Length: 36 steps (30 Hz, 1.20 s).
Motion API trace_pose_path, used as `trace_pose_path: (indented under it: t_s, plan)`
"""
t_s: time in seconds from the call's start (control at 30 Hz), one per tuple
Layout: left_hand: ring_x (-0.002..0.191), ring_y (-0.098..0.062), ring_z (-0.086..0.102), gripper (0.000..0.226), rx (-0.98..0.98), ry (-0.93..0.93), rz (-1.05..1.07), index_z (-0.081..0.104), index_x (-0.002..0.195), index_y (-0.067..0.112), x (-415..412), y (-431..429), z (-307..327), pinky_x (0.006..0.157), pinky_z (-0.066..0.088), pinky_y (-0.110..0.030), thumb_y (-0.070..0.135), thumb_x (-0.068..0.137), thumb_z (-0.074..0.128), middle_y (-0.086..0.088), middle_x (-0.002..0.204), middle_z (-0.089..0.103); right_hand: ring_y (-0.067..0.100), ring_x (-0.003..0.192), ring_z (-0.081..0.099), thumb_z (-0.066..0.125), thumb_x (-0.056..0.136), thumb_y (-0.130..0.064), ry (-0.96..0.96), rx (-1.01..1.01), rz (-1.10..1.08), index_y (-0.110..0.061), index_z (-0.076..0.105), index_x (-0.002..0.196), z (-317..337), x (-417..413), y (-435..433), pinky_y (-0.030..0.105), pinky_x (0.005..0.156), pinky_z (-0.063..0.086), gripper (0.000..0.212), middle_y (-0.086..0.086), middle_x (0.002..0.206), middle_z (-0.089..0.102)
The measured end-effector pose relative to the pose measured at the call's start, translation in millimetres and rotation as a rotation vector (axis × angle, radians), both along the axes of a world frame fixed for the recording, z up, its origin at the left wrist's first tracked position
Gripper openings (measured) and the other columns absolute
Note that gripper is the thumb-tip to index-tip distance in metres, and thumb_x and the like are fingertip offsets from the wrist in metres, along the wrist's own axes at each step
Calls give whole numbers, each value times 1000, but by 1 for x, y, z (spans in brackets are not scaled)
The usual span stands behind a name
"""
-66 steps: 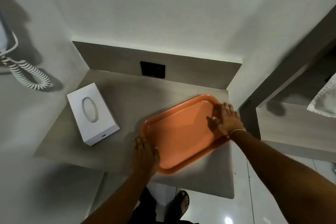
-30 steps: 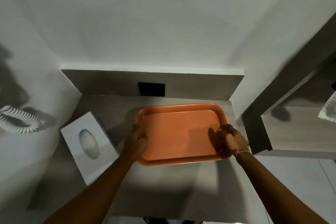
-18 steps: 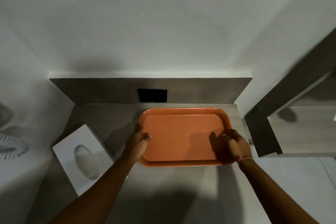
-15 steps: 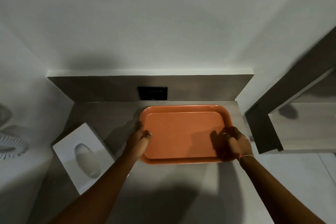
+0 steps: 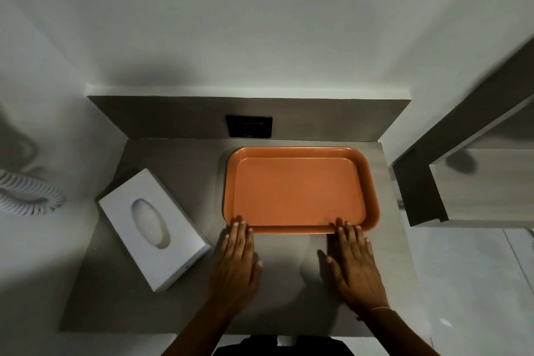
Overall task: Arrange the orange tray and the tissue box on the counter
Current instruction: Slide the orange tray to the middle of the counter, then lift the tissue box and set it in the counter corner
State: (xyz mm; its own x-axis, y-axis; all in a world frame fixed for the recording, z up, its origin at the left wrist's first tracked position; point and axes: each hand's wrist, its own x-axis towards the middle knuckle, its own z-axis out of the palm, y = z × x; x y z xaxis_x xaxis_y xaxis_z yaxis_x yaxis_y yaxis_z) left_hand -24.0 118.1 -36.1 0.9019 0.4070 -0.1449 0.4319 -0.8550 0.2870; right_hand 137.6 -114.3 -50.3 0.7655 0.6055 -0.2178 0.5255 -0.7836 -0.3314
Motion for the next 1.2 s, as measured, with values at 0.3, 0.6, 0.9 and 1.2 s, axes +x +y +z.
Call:
trace_pose_path:
  t_s: [0.3, 0.6, 0.9, 1.2]
  plan:
    - [151, -25, 1, 69, 10, 77, -13, 7, 152, 12, 2, 16, -11, 119, -2, -37, 45, 95, 27, -6, 161, 2, 10, 144, -26, 9, 96, -61, -3, -109, 16, -32, -25, 147, -11, 8, -5, 39, 117, -12, 68, -7, 159, -24]
    - [148, -28, 22, 66, 80, 119, -55, 23, 149, 6, 23, 30, -4, 117, 10, -41, 42, 94, 34, -13, 158, 24, 13, 146, -22, 11, 97, -58, -51, -91, 37, -29, -19, 149, -5, 26, 4, 44, 118, -10, 67, -4, 160, -19]
    - [151, -26, 5, 67, 84, 64, -56, 9, 151, 10, 28, 34, 1, 121, 1, -41, 45, 96, 22, -9, 161, 5, 19, 148, -16, 12, 96, -58, -26, -88, -19, -26, -18, 151, 8, 30, 17, 48, 117, -15, 70, 1, 162, -13]
    - [150, -21, -1, 72, -81, -131, 448, 9, 152, 15, -57, 98, 43, 120, 16, -43, 52, 91, 18, -7, 163, 1, 7, 149, -4, 28, 99, -46, 124, 364, 398, -20, 4, 154, 62, -26, 173, 30, 121, -1, 66, -2, 163, 1]
